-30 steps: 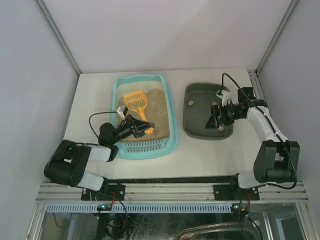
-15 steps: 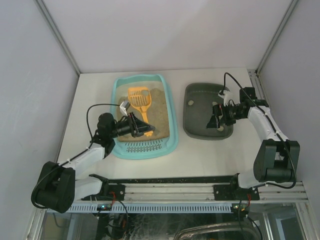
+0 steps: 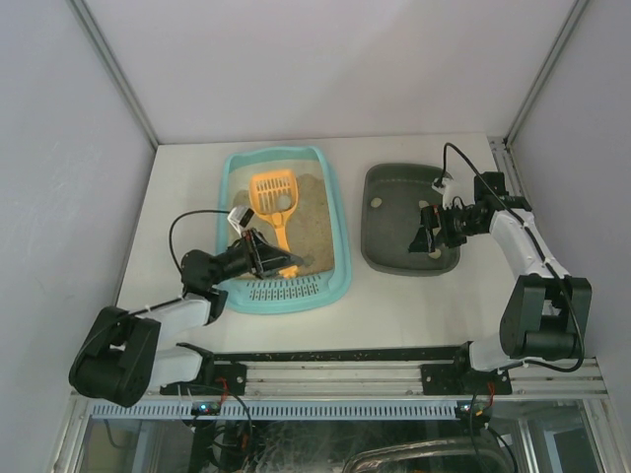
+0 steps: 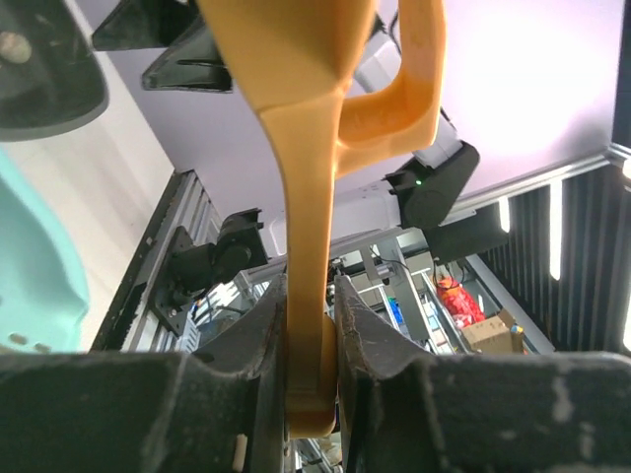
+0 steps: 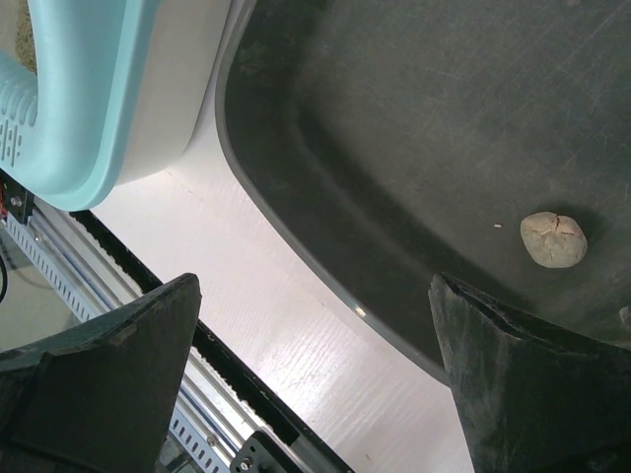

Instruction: Clean the litter box

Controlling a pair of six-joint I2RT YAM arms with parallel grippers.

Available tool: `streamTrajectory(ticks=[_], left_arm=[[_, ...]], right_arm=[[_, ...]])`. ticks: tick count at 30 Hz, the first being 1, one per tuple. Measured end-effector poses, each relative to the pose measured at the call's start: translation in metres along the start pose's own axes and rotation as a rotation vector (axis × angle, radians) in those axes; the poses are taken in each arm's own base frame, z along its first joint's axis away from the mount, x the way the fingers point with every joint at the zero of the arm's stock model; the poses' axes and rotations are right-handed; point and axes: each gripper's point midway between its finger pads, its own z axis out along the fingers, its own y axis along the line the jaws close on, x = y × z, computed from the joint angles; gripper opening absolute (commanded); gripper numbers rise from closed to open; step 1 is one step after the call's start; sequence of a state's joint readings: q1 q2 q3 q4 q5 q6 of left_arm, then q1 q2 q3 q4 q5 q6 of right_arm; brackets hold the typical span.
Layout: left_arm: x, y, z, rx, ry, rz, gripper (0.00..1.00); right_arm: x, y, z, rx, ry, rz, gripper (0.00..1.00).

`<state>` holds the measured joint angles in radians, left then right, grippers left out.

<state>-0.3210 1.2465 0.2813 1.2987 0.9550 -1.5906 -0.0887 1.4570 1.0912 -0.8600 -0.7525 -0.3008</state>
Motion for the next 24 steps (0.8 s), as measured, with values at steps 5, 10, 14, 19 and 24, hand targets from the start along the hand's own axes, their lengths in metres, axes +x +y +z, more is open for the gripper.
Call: streamTrajectory(ticks=[5,10,14,19,24], left_arm=[[0.01,-0.011,0.007,0.004,0.056,0.052,0.0],[0.001,0.002,0.033,-0.269,0.09,0.167,0.0],[-0.012,-0.009,0.042,-0.352,0.136,0.244,0.0],[-0.015,0.019,0.056,-0.47,0.223,0.183,0.0],[-0.014,0.055,0.073,-0.585,0.304,0.105,0.0]], right_arm=[[0.0,-0.001,0.0,0.006,0.0,0.002,1.0],[0.0,-0.002,-0.001,0.01,0.001,0.002,1.0],[0.0,0.0,-0.002,0.004,-0.003,-0.001,1.0],[-0.002,0.006,-0.012,-0.015,-0.036,-0.004,1.0],[-0.015,0.001,-0.046,0.033,-0.164,0.002,1.0]])
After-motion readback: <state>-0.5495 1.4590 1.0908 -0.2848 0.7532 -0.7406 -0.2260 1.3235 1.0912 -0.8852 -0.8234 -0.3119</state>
